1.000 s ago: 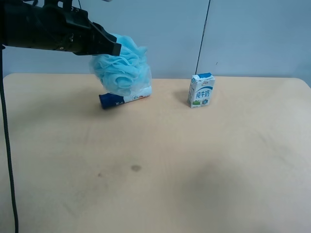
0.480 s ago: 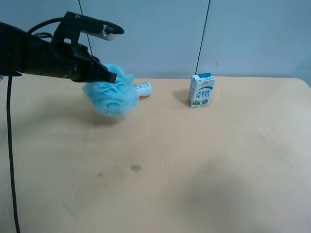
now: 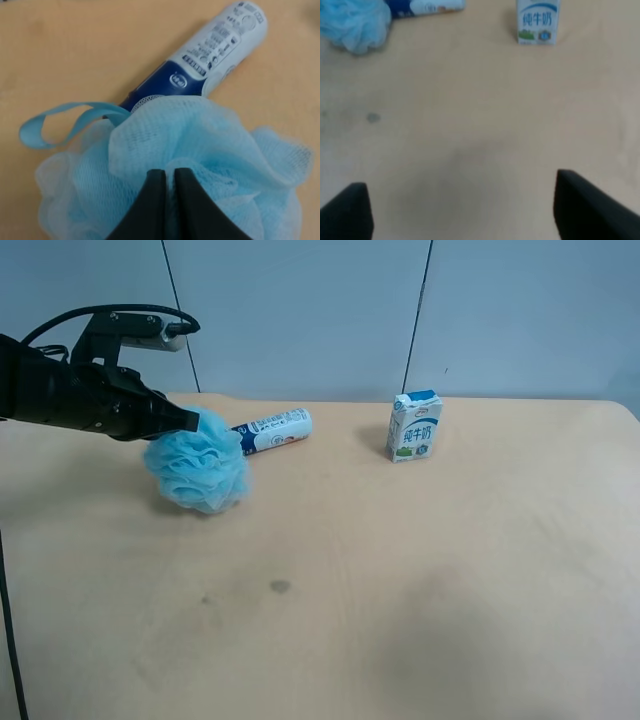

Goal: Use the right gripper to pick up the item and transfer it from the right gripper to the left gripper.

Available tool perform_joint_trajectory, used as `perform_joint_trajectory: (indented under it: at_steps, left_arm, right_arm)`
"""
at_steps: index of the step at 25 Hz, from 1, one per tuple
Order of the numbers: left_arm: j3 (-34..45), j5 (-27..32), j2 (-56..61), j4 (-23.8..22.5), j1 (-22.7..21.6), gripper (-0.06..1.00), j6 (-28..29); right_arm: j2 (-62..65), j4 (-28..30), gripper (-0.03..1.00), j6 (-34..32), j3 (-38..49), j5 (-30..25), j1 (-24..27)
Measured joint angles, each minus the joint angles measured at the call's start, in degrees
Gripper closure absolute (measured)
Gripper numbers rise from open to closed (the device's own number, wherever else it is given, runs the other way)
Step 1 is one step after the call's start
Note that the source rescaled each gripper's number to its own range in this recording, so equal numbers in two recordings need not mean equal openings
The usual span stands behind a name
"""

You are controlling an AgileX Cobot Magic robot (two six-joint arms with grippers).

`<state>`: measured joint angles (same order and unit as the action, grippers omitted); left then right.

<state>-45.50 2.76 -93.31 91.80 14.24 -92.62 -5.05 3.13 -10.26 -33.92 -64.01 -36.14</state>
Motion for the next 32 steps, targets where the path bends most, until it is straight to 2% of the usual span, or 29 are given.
perform_joint_trajectory:
  at_steps: [15,18,22,26,32]
  left_arm:
    - [2.7,1.5,-1.5,-0.1,0.0,0.94,0.0]
    - [2.7,1.9,-1.5,-0.1,0.0,0.91,0.0]
    - [2.7,2.2,-1.5,-0.1,0.0,0.76,0.0]
    - [2.7,2.3,-1.5,-0.1,0.0,0.55,0.0]
    - [2.7,2.3,-1.5,-0.1,0.0,0.26,0.0]
  right_arm:
    - [0.0,-2.1,0.06,0.7,0.0,-0.8,0.0]
    - [0.0,-2.3,0.06,0.7,0.0,-0.8,1.5]
    - [0.0,-3.1,0.06,0.7,0.0,-0.8,8.1]
    - [0.0,-3.1,0.06,0.7,0.0,-0.8,15.6]
    - [0.0,-3.1,0.06,0.7,0.0,-0.8,23.3]
